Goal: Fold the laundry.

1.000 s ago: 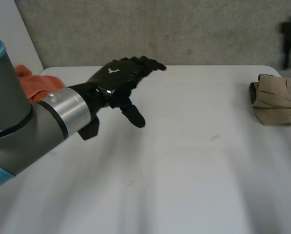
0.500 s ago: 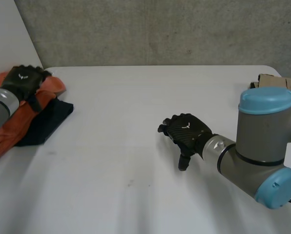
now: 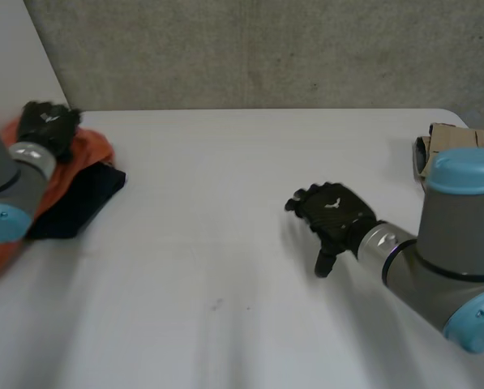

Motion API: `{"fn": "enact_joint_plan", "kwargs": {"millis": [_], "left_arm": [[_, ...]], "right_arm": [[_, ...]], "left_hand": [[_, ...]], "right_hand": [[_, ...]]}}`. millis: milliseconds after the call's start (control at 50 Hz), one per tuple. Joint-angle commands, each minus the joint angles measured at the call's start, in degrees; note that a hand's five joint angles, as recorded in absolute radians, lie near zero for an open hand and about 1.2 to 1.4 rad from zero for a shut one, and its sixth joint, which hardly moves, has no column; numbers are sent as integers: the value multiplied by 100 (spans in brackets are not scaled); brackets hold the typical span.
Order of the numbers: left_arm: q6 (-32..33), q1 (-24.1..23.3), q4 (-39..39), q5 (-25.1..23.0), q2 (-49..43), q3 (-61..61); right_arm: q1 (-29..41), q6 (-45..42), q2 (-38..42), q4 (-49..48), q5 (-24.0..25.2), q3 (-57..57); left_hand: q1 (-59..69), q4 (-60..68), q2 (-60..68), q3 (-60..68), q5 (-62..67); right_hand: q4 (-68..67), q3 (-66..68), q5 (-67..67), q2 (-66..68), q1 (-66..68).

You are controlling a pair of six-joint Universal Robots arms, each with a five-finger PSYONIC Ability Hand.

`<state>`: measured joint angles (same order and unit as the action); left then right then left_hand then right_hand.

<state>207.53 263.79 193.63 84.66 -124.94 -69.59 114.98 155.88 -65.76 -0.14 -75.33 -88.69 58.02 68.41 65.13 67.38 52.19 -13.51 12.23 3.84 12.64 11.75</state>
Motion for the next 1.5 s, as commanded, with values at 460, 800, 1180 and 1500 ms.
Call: {"fn": "enact_joint_plan", "kwargs": {"millis": [460,800,1180,1500], "left_arm": [[-2260,-2624,-721,-11,1031,-986],[-1761,-2279,-959,-107,1543,-2383],[77,-2235,-150,-310,770,-2419],[16,-2235,-142,-283,435,-2129]], "right_arm": [[-784,21,-103,-197,-491,316],[-696,-2096,-95,691,458,589],[-705,-2537,1434,497,1187,1608],[-670,-1949,2147,497,1249,2557]], "left_hand": [[-4747,-5786,-5458,-5682,-5164],[-4242,-5281,-4953,-5178,-4659],[-4225,-5264,-4936,-5161,-4642],[-4259,-5298,-4970,-5194,-4676]], "right_hand": [[351,-223,-384,-264,-175],[351,-223,-384,-264,-175],[-1169,1298,1137,1257,1346],[-6649,6777,6616,6736,6825]]}}
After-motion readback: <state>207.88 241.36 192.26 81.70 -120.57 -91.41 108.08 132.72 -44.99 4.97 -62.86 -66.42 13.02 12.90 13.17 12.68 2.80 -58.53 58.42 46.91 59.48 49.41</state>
